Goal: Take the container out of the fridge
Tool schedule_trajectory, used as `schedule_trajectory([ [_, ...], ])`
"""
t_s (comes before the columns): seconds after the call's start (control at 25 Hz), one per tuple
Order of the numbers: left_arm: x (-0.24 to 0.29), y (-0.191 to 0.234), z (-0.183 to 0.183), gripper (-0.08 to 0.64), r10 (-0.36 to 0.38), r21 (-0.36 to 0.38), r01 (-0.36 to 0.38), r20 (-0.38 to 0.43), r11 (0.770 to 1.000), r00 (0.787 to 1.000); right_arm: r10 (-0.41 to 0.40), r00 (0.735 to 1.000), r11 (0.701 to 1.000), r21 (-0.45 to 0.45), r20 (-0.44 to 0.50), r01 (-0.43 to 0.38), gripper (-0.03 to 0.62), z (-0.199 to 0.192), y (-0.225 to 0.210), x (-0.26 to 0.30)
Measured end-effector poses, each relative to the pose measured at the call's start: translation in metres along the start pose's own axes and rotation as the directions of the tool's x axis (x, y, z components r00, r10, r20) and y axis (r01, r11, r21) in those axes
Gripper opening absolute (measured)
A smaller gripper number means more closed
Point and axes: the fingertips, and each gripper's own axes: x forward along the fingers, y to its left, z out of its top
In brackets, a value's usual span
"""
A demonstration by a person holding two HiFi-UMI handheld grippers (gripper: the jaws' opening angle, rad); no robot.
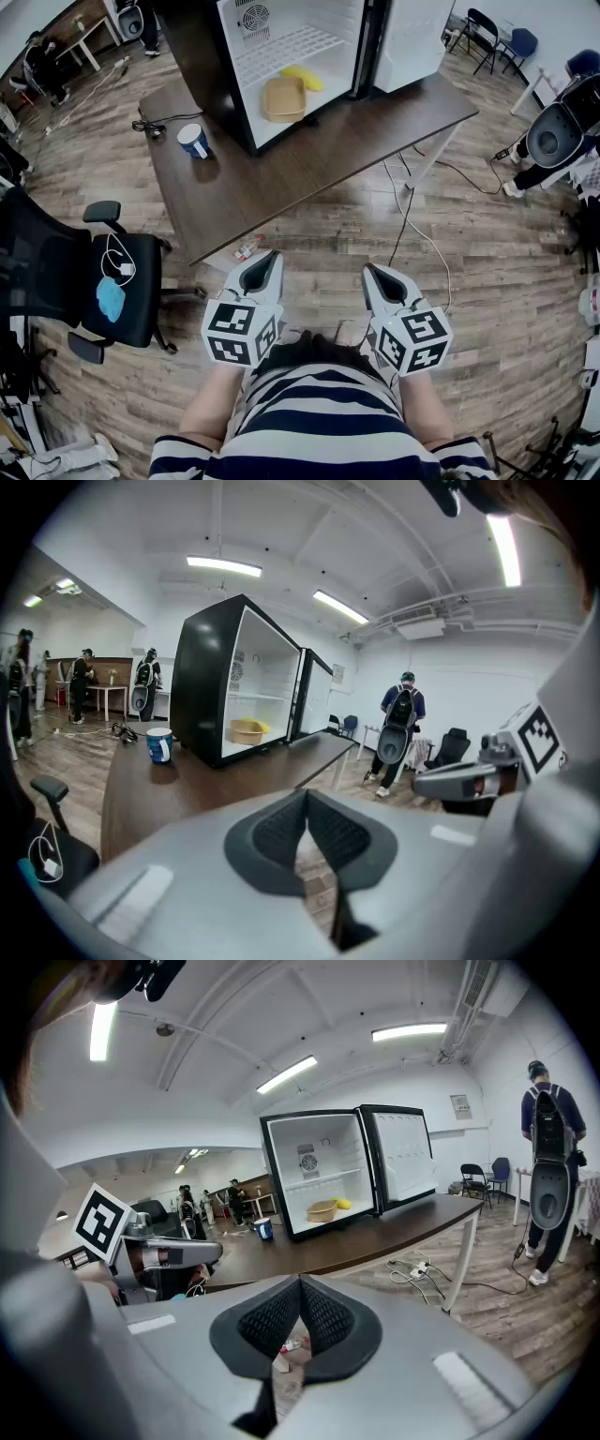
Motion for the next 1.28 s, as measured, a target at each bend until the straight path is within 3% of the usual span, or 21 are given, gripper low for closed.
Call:
schedule_trajectory([
  [0.44,0.022,-0.031,-0.001,0.000,-0.020,-0.017,0.020,-0.002,1.000,1.000,0.017,1.000,1.000,-0.007,-0.016,-0.017,-0.009,0.000,-0.037,-0.003],
  [0.92,0.063,-0.054,0.018,0.000,0.082,0.017,-0.083,0.035,0.996,0.996,0.093,0.995,0.995,-0.019,-0.027,-0.093,-0.008,0.011,-0.089,0.005],
  [1.28,0.086,-0.079,0.023,0.000,0.065,0.057,-0.066,0.033,0.996,0.997,0.165,0.984,0.985,-0.035,-0.064,-0.167,-0.008,0.010,-0.113,0.019],
])
